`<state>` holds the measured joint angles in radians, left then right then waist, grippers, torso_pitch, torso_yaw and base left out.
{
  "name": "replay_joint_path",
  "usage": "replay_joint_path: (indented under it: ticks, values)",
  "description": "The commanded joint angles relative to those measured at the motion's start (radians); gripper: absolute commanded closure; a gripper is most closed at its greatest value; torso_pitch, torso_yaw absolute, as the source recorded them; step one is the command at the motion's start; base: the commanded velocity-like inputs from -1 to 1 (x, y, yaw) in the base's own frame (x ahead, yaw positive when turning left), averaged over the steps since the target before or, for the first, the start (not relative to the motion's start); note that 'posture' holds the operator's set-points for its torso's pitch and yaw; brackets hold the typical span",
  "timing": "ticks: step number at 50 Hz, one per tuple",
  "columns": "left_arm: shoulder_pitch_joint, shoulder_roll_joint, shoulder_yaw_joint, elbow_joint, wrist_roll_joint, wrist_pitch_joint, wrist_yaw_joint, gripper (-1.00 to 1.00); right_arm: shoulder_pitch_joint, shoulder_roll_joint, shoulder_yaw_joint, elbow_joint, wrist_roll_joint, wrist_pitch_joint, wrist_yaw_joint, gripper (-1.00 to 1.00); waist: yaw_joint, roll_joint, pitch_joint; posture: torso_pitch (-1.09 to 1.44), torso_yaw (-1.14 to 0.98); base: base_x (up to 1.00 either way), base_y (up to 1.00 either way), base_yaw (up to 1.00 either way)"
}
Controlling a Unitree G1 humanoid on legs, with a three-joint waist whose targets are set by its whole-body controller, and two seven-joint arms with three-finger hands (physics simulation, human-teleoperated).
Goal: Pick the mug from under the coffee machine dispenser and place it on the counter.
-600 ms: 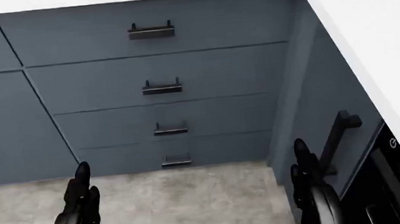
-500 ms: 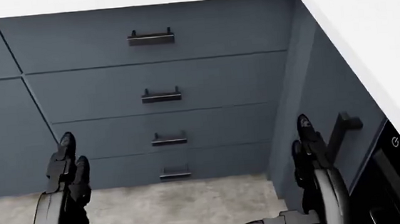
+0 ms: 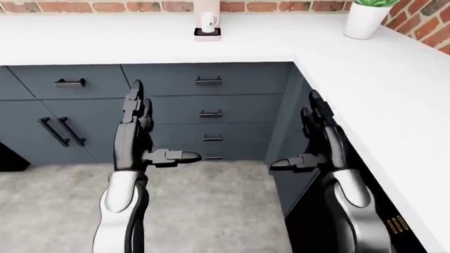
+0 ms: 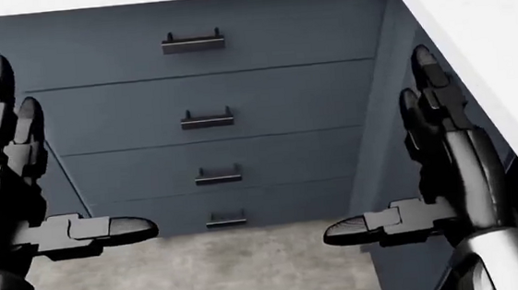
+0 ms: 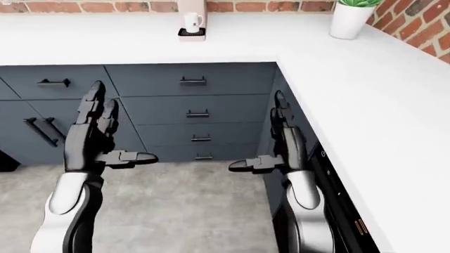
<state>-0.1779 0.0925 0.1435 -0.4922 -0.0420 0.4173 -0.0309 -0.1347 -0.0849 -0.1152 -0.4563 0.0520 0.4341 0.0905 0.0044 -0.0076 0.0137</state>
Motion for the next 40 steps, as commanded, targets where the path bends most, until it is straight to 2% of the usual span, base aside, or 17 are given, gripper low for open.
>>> replay_joint_path:
  ticks: [1,11,18,28,40]
  values:
    - [-0.048,0.017,0.017,-0.069,-0.019,0.015,0.008,-1.0,-0.055,-0.018,-0.021,-0.102,0.009,0.039,0.001,-1.0,0.0,0.001,-0.024,0.0,0.0,0.0,0.0,0.0]
    - [-0.187,0.107,0.093,-0.168,-0.094,0.168,0.055,-1.0,-0.228,-0.107,-0.119,-0.249,0.102,0.253,-0.034,-1.0,0.0,0.003,-0.011,0.0,0.0,0.0,0.0,0.0]
    - [-0.268,0.17,0.142,-0.205,-0.16,0.262,0.093,-1.0,-0.327,-0.207,-0.193,-0.271,0.185,0.318,-0.086,-1.0,0.001,0.002,-0.002,0.0,0.0,0.0,0.0,0.0]
    - [-0.372,0.278,0.208,-0.216,-0.265,0.347,0.159,-1.0,-0.391,-0.297,-0.231,-0.271,0.234,0.345,-0.117,-1.0,0.001,0.002,0.009,0.0,0.0,0.0,0.0,0.0]
    - [-0.393,0.355,0.233,-0.183,-0.318,0.327,0.201,-1.0,-0.431,-0.371,-0.265,-0.253,0.273,0.356,-0.148,-1.0,0.001,0.004,0.016,0.0,0.0,0.0,0.0,0.0]
